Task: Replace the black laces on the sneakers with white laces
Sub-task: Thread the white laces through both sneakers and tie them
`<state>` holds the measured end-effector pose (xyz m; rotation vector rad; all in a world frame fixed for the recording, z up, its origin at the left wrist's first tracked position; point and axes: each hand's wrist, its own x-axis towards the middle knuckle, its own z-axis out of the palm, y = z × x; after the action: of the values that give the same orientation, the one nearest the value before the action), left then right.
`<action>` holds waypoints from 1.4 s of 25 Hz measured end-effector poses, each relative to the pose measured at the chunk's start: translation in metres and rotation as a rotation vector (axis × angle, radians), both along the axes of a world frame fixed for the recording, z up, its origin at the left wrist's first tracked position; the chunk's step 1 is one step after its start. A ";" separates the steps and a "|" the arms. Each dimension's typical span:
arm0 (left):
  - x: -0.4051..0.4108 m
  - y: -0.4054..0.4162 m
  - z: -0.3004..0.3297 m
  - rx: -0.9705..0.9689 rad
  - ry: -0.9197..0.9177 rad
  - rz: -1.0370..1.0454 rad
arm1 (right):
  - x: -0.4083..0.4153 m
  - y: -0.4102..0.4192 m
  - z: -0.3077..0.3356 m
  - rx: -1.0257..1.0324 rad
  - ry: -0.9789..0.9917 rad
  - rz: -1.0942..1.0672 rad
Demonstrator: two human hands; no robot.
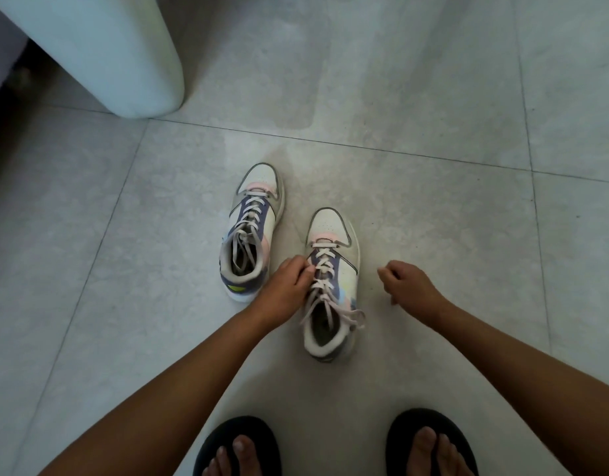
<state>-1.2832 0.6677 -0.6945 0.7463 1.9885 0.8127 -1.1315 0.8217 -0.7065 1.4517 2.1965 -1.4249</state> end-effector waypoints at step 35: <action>0.004 0.014 0.031 -0.185 0.226 -0.523 | -0.019 -0.030 0.031 0.043 0.116 0.480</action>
<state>-1.2794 0.6821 -0.6638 1.2183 1.8958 0.2401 -1.1505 0.7919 -0.6758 0.7813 2.4335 -1.3199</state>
